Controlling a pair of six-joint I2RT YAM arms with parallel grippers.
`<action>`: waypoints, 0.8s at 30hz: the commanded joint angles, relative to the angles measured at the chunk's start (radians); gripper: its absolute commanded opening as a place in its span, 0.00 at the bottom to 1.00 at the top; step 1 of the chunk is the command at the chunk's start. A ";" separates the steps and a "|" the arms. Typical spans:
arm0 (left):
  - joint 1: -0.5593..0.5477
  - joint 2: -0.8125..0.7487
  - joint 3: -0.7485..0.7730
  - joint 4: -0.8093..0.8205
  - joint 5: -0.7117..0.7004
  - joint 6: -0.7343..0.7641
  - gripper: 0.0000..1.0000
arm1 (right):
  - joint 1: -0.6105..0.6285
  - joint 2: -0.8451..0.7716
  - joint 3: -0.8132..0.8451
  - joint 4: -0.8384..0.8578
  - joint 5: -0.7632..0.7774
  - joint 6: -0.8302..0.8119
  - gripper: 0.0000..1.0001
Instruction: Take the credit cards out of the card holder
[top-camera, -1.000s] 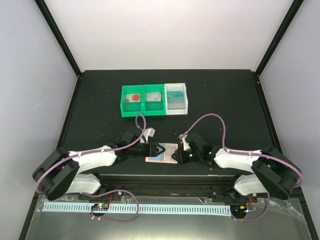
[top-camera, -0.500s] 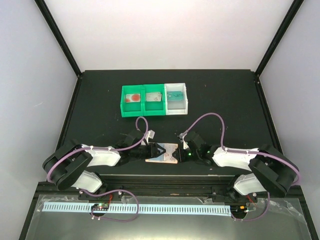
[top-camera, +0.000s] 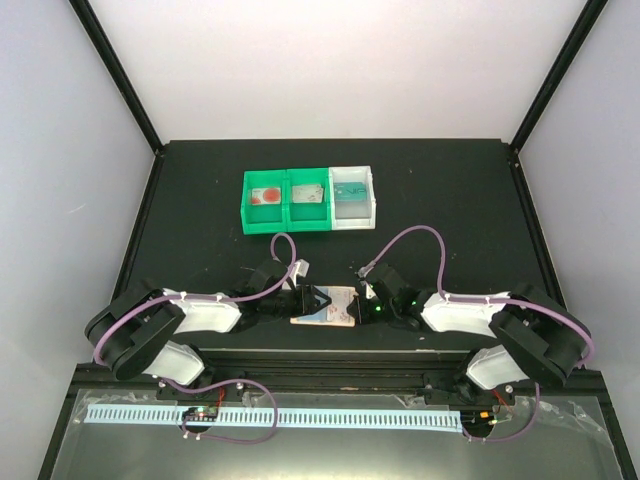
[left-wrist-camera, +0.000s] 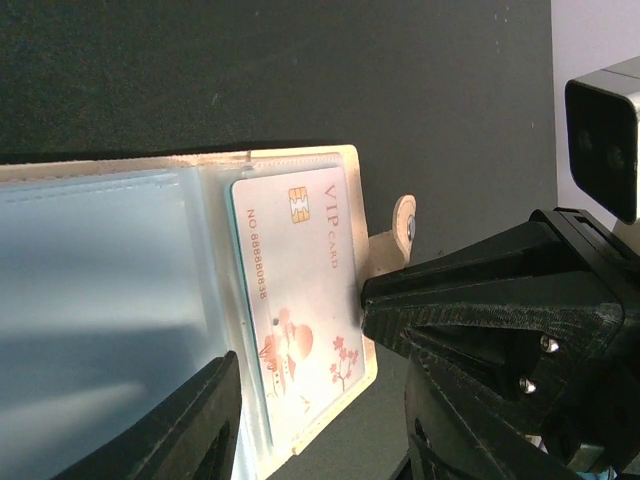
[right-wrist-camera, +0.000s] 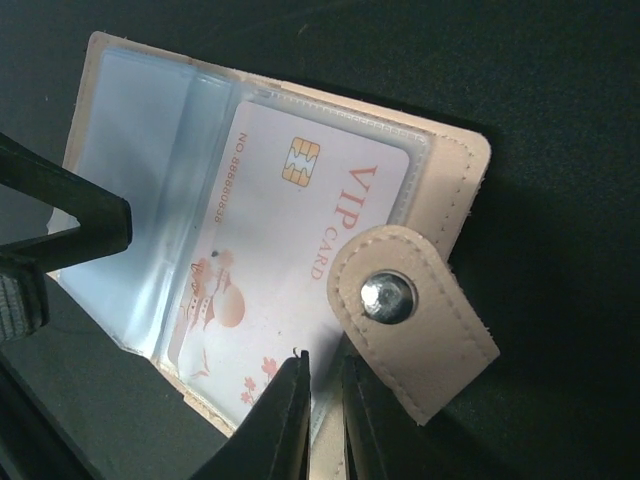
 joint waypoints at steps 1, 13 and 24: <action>-0.008 0.004 0.009 0.017 -0.022 0.005 0.47 | 0.004 0.026 0.000 -0.023 0.058 -0.003 0.10; -0.035 0.040 0.034 0.014 -0.055 -0.001 0.46 | 0.004 0.052 -0.015 0.001 0.040 0.000 0.04; -0.055 0.073 0.043 0.054 -0.052 -0.036 0.45 | 0.005 0.056 -0.020 0.018 0.030 0.003 0.03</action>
